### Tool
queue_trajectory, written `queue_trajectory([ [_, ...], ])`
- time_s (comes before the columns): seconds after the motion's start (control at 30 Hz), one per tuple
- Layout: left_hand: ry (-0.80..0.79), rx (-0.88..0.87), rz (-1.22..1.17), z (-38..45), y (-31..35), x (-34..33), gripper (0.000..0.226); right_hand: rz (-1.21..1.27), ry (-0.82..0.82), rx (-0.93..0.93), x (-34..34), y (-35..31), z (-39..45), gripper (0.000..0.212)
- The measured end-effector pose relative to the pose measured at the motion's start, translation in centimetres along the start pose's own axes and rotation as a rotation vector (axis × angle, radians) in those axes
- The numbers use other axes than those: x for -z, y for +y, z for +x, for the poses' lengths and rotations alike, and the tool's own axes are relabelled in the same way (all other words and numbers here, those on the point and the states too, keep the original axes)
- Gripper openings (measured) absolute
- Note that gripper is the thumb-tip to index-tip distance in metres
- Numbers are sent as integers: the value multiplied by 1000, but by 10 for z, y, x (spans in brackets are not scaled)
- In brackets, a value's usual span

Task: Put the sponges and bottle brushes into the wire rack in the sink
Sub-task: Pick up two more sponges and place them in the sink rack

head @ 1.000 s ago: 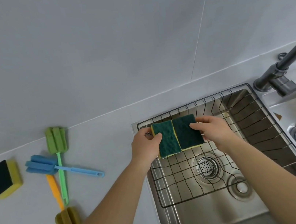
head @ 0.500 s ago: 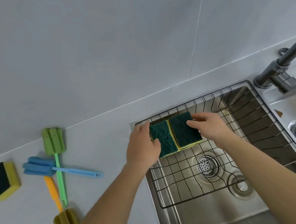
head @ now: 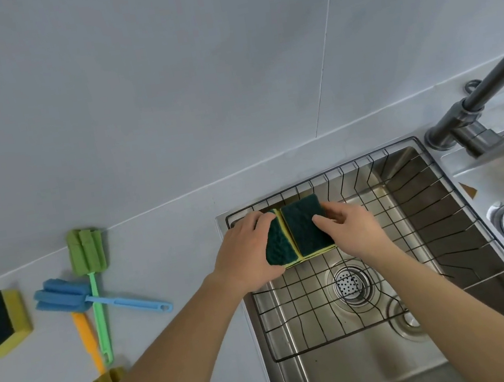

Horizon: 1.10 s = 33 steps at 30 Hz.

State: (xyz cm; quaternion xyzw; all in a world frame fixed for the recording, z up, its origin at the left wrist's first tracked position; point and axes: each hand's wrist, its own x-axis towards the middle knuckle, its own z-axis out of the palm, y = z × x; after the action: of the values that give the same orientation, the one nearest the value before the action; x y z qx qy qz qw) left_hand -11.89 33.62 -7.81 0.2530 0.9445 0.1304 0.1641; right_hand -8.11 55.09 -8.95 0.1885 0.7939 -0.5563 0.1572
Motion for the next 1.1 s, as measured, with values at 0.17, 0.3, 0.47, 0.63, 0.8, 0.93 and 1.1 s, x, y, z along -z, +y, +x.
queue_trajectory([
  [0.17, -42, 15, 42, 2, 8, -2, 84, -94, -16, 35, -7, 2, -6, 42],
  [0.3, -75, 36, 29, 2, 13, 0, 85, -103, 2, 31, -9, 1, -6, 40],
  [0.47, -74, 21, 47, -3, 15, 4, 87, -95, -7, 24, -8, 0, -10, 41],
  [0.63, -78, -1, 138, -11, 16, 12, 93, -65, -27, -10, -5, -1, -21, 38],
  [0.8, -133, 84, -7, -37, 18, 27, 75, -246, 6, -16, 1, -4, -42, 44],
  [0.93, -212, 195, -148, -69, 2, 39, 56, -471, 13, -21, 2, -15, -66, 43],
  [1.1, -313, 304, -145, -118, -38, 51, 45, -862, 2, -59, 1, -29, -97, 39],
])
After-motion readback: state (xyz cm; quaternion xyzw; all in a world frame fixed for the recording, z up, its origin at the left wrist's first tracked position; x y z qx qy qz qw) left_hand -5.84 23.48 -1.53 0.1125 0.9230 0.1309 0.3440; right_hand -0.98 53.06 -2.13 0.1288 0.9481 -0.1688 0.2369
